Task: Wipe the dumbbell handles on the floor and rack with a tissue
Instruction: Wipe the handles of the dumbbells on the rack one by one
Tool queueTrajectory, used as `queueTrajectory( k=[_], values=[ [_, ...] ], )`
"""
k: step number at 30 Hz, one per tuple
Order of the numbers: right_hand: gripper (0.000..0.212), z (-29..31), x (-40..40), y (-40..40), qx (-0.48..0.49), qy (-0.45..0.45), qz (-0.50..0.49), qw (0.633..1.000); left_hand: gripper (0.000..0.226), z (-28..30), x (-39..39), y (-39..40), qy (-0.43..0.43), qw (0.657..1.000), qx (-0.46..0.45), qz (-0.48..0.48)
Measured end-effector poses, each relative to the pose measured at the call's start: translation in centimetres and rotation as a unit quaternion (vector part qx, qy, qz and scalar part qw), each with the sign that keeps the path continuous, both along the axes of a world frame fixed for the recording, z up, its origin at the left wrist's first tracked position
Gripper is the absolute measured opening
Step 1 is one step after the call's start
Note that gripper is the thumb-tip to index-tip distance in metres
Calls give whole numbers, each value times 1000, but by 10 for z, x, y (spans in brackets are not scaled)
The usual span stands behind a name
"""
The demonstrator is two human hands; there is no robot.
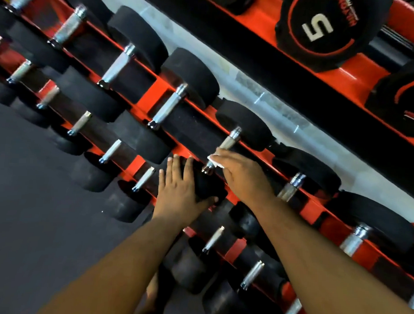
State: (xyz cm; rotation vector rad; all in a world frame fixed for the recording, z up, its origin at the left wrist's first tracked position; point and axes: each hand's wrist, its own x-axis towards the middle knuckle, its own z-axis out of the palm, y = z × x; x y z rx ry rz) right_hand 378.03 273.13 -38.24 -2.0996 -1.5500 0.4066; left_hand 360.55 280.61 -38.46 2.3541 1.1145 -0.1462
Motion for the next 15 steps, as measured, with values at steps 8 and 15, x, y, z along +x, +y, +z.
queueTrajectory(
  k=[8,15],
  values=[
    [59,-29,23,12,-116,-345,282,888,139,-1,11,21,-5,998,-57,-27],
    [63,-28,21,-7,-152,-371,159,902,138,0,13,22,2,997,-77,-29]
  ],
)
